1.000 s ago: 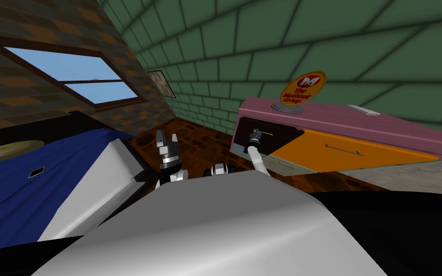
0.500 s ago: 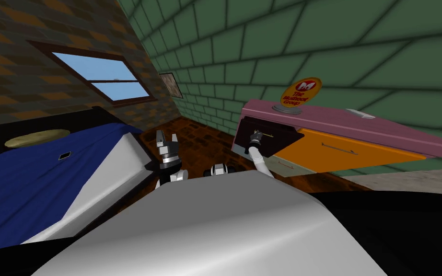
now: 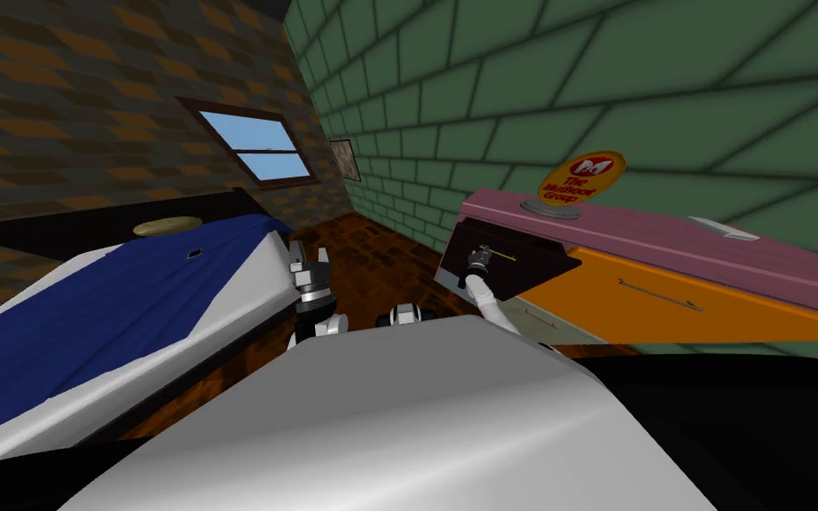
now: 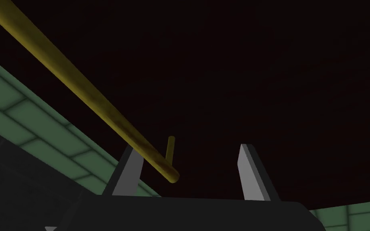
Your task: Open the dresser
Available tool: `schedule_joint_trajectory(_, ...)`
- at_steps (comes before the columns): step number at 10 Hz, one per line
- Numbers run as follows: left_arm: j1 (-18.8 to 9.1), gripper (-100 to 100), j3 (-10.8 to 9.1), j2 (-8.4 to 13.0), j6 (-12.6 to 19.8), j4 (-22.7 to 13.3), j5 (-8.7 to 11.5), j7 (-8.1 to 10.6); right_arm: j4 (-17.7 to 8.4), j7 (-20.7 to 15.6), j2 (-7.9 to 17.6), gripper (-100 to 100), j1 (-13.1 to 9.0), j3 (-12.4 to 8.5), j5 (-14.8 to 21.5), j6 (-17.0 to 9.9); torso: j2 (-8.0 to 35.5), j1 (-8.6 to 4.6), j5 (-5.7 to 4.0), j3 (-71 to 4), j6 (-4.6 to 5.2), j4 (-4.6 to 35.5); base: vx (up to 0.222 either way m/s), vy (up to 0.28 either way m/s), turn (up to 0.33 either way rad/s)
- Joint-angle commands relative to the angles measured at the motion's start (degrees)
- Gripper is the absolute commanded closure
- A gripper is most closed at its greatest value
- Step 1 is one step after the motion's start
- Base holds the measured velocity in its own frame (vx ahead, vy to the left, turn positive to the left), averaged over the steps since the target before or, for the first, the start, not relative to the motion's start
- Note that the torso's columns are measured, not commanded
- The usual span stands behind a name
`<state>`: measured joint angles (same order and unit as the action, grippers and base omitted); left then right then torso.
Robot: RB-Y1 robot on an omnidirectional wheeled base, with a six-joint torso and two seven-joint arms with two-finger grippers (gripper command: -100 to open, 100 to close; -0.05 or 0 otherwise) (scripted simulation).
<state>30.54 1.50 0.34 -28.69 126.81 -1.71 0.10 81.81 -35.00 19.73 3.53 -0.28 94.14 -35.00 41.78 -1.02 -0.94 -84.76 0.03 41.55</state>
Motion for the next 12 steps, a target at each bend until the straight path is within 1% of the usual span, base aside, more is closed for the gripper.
schedule_joint_trajectory(1, 0.01, 0, -0.01, 0.0, 0.0, 0.0, 0.0, 0.0, -4.35, 0.77, 0.84, 100, 0.06, 0.42, -4.58, -0.06, -0.29, 0.09, 0.08, -0.17, -0.09, 0.02, -0.03, -0.003, 0.175)
schedule_joint_trajectory(2, 0.03, 0, -0.01, 0.0, 0.0, 0.0, 0.0, 0.0, -4.03, 0.77, 0.84, 100, 0.06, 0.42, -5.47, -0.06, -0.52, 0.22, 0.08, -0.33, 0.0, -0.08, 0.013, 0.005, 0.008)
schedule_joint_trajectory(3, 0.04, 0, -0.01, 0.0, -0.01, 0.01, 0.0, 0.0, -4.25, 0.77, 0.84, 100, 0.06, 0.42, -5.47, -0.06, -0.55, 0.14, 0.03, -0.35, 0.12, -0.14, 0.022, 0.007, -0.042)
schedule_joint_trajectory(4, 0.04, 0, -0.01, 0.0, -0.01, 0.01, 0.0, 0.0, -5.56, 0.77, 0.84, 100, 0.06, 0.42, -5.47, -0.06, -0.5, -0.03, -0.13, -0.3, 0.04, -0.2, 0.017, 0.005, -0.004)
schedule_joint_trajectory(5, 0.04, 0, -0.01, 0.0, -0.01, 0.01, 0.0, 0.0, -7.1, 3.43, 4.66, 100, 1.03, 2.62, -8.11, -3.12, -0.44, -0.2, -0.29, -0.24, 0.03, -0.27, -0.139, 0.0, 0.29)
schedule_joint_trajectory(6, 0.0, 0, 0.0, 0.0, 0.0, 0.0, 0.0, 0.0, -7.72, 3.77, 5.83, 100, 1.03, 2.98, -9.79, -3.39, -0.1, -0.37, -0.55, -0.02, -0.11, -0.32, -0.218, -0.002, 0.442)
schedule_joint_trajectory(7, -0.01, 0, 0.0, 0.0, 0.0, 0.0, 0.0, 0.0, -7.33, 3.3, 5.83, 100, 1.03, 2.98, -12.47, -3.39, -0.12, -0.45, -0.59, 0.01, -0.15, -0.28, -0.144, 0.0, 0.427)
schedule_joint_trajectory(8, 0.0, 0, -0.01, 0.0, 0.0, 0.0, 0.0, 0.0, -8.81, 4.27, 5.83, 100, 1.03, 2.98, -12.97, -3.39, -0.67, -0.5, -0.67, -0.29, -0.23, -0.43, -0.054, 0.0, 0.219)
schedule_joint_trajectory(9, 0.02, 0, -0.01, 0.0, 0.0, 0.0, 0.0, 0.0, -10.25, 4.27, 5.83, 100, 1.03, 2.98, -12.97, -3.39, -1.22, -0.62, -0.82, -0.62, -0.15, -0.66, 0.0, 0.008, 0.024)
schedule_joint_trajectory(10, 0.04, 0, -0.02, 0.0, -0.01, 0.01, 0.0, 0.0, -10.64, 4.27, 5.83, 100, 1.03, 2.98, -12.97, -3.39, -1.35, -0.83, -0.98, -0.71, 0.07, -0.8, 0.028, 0.013, -0.029)
schedule_joint_trajectory(11, 0.05, 0, -0.02, 0.01, -0.01, 0.01, 0.0, 0.0, -10.28, 4.27, 5.83, 100, 1.03, 2.98, -12.97, -3.39, -1.18, -1.03, -1.05, -0.6, 0.16, -0.77, 0.03, 0.001, -0.041)
schedule_joint_trajectory(12, 0.05, 0, -0.02, 0.01, -0.01, 0.01, 0.0, 0.0, -11.38, 4.27, 5.83, 100, 1.03, 2.98, -12.97, -3.39, -1.0, -1.12, -1.22, -0.44, 0.0, -0.77, 0.016, -0.003, 0.001)
